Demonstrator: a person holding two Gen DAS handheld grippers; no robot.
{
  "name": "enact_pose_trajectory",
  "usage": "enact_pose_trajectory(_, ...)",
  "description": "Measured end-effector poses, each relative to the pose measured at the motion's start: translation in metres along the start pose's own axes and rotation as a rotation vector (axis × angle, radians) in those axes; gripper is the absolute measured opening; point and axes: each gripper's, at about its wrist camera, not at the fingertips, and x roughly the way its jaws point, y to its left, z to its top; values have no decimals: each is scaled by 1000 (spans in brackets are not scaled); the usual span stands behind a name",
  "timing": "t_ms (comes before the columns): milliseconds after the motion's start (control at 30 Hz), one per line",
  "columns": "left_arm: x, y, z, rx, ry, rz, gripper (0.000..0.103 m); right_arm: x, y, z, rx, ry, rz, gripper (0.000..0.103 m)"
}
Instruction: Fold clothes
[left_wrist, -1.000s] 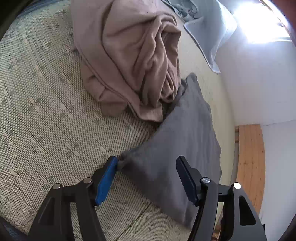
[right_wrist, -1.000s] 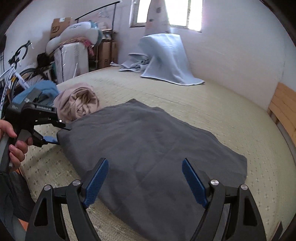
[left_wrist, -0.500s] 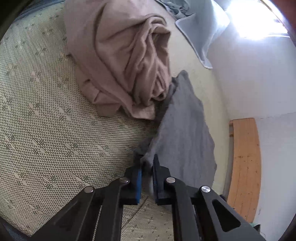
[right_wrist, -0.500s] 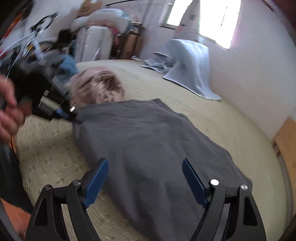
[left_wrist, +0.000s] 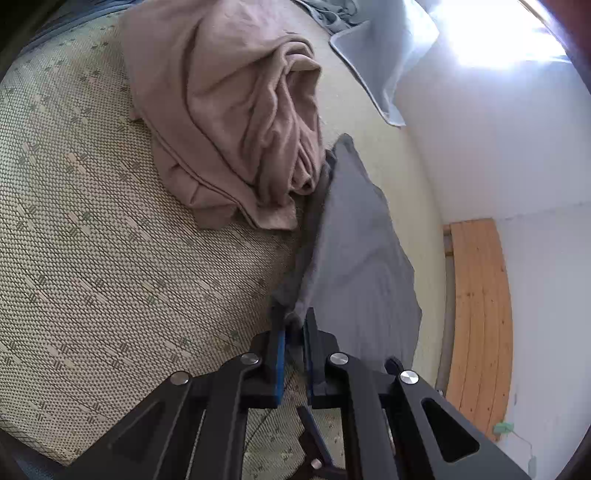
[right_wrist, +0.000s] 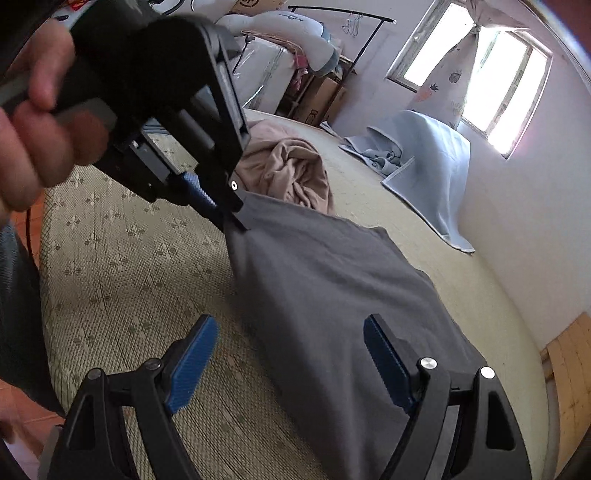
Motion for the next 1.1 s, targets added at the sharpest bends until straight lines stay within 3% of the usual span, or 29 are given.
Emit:
enact_pose_trajectory(500,-8,-10,-8,32,14,-64,6,33,10,-2,-134,60,-117,82)
enact_pose_trajectory(567,-9,-10,-9,29,21,-63,6,39,5,-3,-139,86,-126,65)
enact_pose_trajectory(600,-9,-11,-10,29,27,-67,6,42,3,-4,-146,107,-128,39)
enact_pose_trajectory(633,-9,-12,-11,32,29,-69,6,45,1,-5,-155,130,-130,22)
enact_pose_trajectory(867,-18,-15,-25,55,44,-75,6,23,0,-12,-229,128,-76,8)
enact_pose_trajectory(967,-50,10,-17,70,58,-74,6,10,1,-14,-269,125,-51,7)
enact_pose_trajectory(1067,-78,20,-53,81,79,-67,6,-10,9,-25,-304,143,21,7)
enact_pose_trajectory(1100,-68,2,-62,85,86,-60,6,-16,12,-29,-316,149,46,7)
